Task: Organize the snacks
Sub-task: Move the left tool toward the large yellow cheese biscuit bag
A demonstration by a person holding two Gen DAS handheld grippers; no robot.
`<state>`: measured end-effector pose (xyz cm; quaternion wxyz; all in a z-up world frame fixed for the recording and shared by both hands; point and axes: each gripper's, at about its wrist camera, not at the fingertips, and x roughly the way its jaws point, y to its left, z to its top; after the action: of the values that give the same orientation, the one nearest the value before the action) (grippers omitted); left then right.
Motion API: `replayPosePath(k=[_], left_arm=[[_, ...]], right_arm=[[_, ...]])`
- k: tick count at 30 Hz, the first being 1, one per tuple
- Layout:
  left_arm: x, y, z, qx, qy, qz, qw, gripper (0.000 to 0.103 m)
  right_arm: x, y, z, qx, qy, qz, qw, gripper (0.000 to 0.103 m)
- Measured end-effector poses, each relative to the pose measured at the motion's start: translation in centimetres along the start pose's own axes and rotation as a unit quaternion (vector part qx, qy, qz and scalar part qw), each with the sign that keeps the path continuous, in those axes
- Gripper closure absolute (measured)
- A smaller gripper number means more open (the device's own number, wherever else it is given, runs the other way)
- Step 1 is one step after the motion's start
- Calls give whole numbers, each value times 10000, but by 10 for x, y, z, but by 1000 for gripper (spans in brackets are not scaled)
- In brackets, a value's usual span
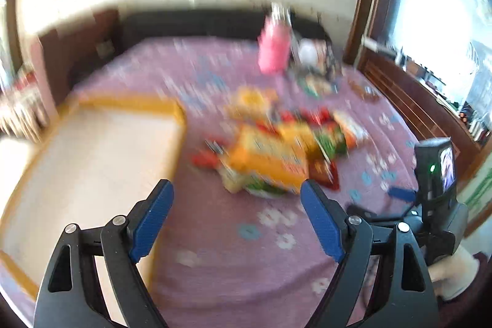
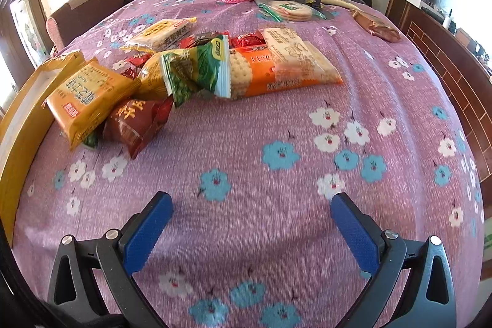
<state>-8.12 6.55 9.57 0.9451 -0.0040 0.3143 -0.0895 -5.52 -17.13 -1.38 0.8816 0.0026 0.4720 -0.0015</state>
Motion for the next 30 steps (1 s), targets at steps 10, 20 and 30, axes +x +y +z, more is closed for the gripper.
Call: replayPosePath(k=[10,20,30], left_arm=[[-8,46,-6,-226,131,29,9997,17],[30,22,-22,-249,560,-1248,9903,17],[44,35,-17,-626,747,-1317,9865,19]], right_arm=[[-30,-3,5,194,-103,610,9979,10],[-51,71,63,-631,-588,1828,9794,10],[7,108,112,-824,-39,2039,9755,11]])
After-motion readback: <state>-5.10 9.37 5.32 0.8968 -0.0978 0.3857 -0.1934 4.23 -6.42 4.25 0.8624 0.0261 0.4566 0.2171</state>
